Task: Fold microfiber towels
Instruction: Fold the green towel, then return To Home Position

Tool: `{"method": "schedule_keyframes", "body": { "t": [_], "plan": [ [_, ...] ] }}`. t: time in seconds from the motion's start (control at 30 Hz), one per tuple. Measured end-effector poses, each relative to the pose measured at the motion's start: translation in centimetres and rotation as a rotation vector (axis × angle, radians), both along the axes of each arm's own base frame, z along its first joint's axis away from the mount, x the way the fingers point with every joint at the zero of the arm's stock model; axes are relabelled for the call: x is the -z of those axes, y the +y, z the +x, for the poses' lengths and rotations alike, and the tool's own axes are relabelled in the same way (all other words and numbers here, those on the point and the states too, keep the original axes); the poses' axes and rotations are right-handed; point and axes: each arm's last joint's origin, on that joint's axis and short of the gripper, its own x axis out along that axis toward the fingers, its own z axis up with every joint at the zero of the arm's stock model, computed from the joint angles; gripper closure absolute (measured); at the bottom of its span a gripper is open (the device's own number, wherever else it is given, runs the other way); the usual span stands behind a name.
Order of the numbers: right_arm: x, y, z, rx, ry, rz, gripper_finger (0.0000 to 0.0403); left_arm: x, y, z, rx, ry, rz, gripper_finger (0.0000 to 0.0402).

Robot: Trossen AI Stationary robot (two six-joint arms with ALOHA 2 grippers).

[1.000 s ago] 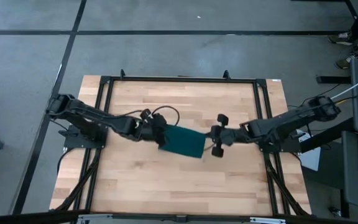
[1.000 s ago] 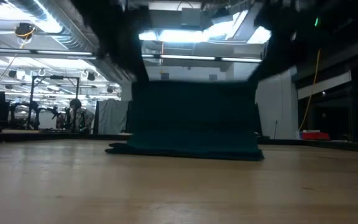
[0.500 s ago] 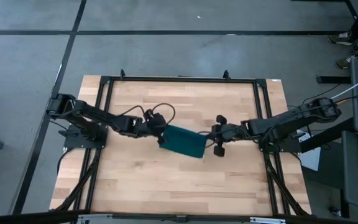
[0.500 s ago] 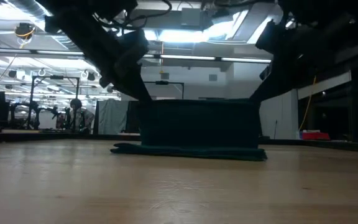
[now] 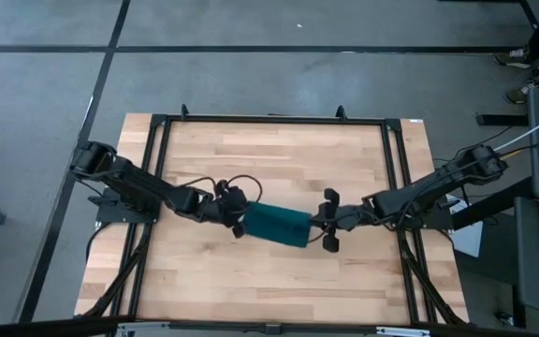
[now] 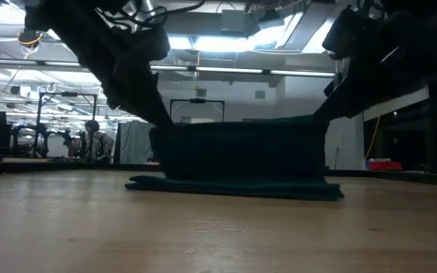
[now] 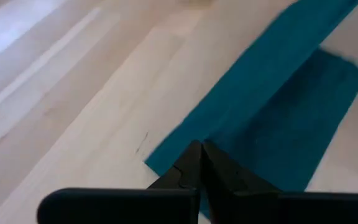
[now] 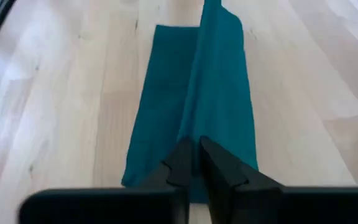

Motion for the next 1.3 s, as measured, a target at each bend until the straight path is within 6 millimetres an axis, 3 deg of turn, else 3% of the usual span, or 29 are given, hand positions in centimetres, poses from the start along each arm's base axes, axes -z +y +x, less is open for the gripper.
{"method": "schedule_keyframes", "body": {
  "t": [0.17, 0.33, 0.7, 0.9, 1.07, 1.3],
  "plan": [
    [1.6, 0.6, 0.4, -0.006, 0.04, 0.015, 0.0317, 1.3, -0.2, -0.3, 0.028, 0.084, 0.036, 0.0386],
    [2.4, 2.4, 0.6, -0.02, 0.012, 0.056, 0.0288, 1.2, -2.4, -0.5, 0.101, 0.047, 0.07, 0.0365],
    [0.5, 3.7, 2.5, -0.011, -0.131, -0.032, 0.034, 0.6, -6.3, -1.6, 0.09, -0.092, 0.053, 0.0368],
    [2.1, 1.4, 5.0, 0.046, -0.164, -0.002, 0.0374, 0.4, -4.4, -0.6, 0.006, -0.122, 0.038, 0.0374],
    [1.1, 1.2, 6.9, 0.003, -0.195, 0.065, 0.039, -0.4, -3.7, 0.6, 0.173, -0.126, 0.009, 0.0383],
    [1.5, 0.6, 7.1, -0.004, -0.018, 0.073, 0.0394, 0.4, -1.8, 0.0, 0.176, 0.103, 0.068, 0.0398]
  ]
}}
